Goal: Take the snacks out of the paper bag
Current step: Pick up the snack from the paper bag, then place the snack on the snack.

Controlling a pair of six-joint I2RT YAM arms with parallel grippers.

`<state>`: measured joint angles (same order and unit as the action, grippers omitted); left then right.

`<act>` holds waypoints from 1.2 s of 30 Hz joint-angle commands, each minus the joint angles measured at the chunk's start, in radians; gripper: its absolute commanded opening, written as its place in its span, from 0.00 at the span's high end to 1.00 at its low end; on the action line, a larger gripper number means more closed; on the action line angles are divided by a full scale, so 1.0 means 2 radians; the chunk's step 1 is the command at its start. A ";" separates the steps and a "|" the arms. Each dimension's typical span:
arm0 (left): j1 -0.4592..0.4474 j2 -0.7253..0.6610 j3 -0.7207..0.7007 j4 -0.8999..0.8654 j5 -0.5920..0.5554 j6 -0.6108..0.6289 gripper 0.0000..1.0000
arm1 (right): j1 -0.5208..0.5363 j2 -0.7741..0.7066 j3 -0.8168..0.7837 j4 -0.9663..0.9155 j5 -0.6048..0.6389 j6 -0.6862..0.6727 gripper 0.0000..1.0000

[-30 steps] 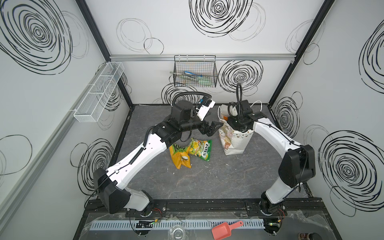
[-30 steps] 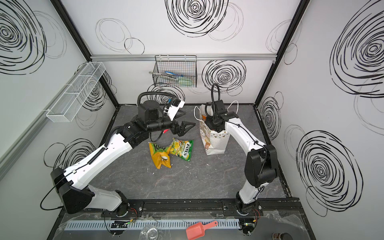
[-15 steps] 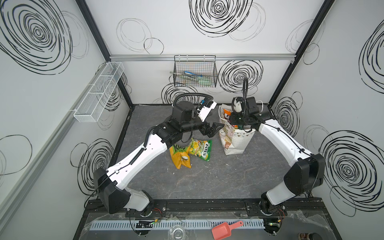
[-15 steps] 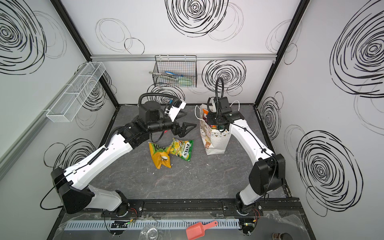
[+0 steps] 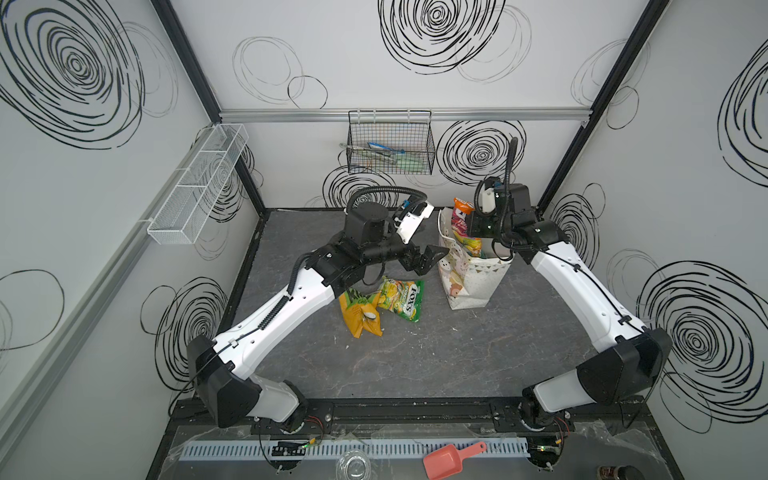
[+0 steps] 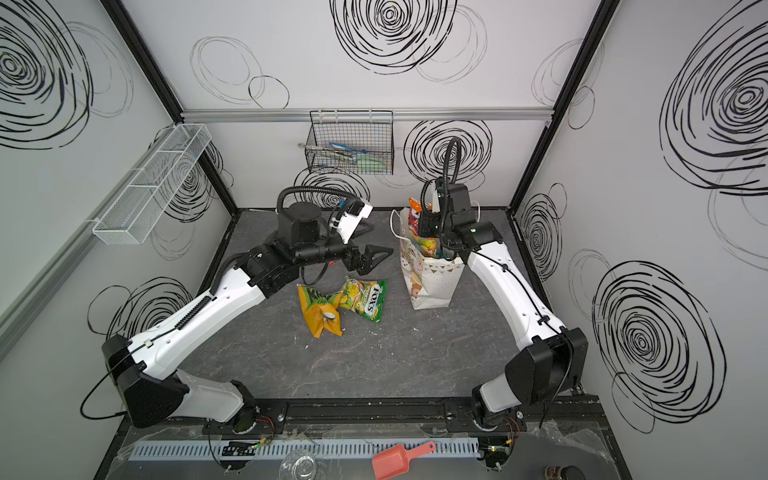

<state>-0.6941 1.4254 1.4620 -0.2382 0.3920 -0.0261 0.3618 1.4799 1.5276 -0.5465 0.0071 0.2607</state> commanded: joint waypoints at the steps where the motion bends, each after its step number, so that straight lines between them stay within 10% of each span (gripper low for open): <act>1: -0.004 -0.014 -0.002 0.003 0.014 0.011 0.04 | -0.001 -0.034 0.032 0.020 0.014 -0.002 1.00; 16: 0.050 -0.099 -0.065 0.014 0.067 0.028 0.04 | 0.070 -0.116 0.092 0.027 -0.048 0.007 1.00; 36: -0.037 -0.298 -0.205 -0.193 -0.148 -0.141 0.04 | 0.246 -0.115 -0.109 0.028 -0.037 -0.010 1.00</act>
<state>-0.7441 0.8532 1.0821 -0.5289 0.1947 -0.2058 0.8280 1.2613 1.3445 -0.5686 -0.0883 0.2279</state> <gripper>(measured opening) 0.962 0.138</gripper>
